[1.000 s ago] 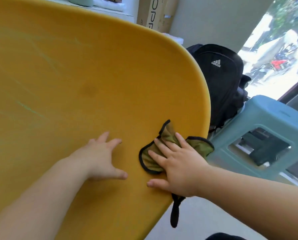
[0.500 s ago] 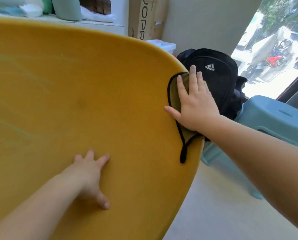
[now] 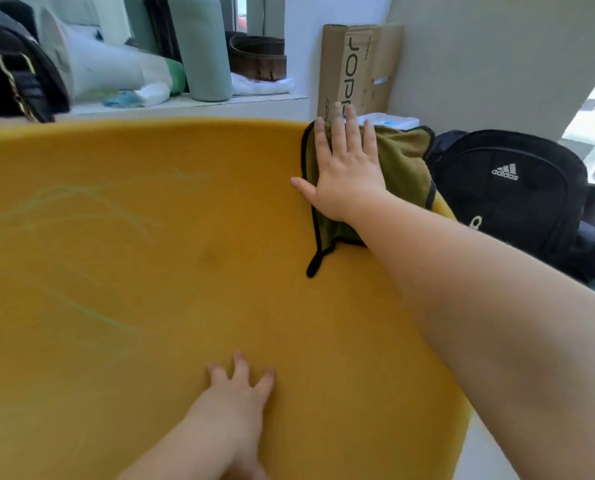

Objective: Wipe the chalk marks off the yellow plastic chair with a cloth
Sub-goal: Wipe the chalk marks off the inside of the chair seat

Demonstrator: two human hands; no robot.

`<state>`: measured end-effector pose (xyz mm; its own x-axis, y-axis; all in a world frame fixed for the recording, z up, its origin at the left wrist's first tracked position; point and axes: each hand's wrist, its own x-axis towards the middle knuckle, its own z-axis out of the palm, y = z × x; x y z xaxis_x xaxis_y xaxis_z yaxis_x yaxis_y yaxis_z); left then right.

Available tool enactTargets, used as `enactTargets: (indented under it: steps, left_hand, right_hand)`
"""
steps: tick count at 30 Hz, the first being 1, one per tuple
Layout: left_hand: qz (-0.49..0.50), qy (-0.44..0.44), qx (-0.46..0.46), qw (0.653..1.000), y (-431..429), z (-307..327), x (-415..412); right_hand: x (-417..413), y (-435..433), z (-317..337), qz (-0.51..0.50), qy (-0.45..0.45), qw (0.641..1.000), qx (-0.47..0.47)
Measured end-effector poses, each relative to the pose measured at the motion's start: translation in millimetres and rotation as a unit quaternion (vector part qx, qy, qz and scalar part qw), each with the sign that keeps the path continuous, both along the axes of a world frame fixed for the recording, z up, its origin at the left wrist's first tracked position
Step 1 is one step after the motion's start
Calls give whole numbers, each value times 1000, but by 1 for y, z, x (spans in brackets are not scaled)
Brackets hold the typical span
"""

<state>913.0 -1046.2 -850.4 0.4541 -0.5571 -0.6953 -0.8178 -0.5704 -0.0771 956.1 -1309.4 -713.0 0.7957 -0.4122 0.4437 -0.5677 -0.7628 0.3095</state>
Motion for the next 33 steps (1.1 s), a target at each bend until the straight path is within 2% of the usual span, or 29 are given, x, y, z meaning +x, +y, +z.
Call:
enactTargets:
  steps: [5, 13, 17, 20, 24, 26, 28, 33]
  left_hand:
    - [51, 0, 7, 999, -13, -13, 5]
    - [22, -18, -77, 997, -3, -30, 9]
    - [37, 10, -43, 998, -6, -21, 13]
    - [64, 55, -20, 996, -5, -12, 18]
    - [41, 79, -101, 991, 24, -5, 15]
    - [24, 41, -161, 986, 49, -3, 17]
    - [15, -39, -190, 981, 76, 3, 26]
    - [18, -221, -139, 965, 157, 42, 66]
  right_hand:
    - [73, 30, 12, 88, 8, 995, 54]
    - [143, 93, 7, 232, 5, 969, 83]
    - [129, 81, -19, 198, -21, 979, 53]
    - [94, 59, -60, 137, -7, 990, 41]
    - [52, 52, -102, 71, 61, 994, 53]
    - [44, 69, -117, 61, 97, 989, 92]
    - [39, 99, -135, 69, 141, 977, 143]
    - [25, 202, -179, 149, 214, 924, 279]
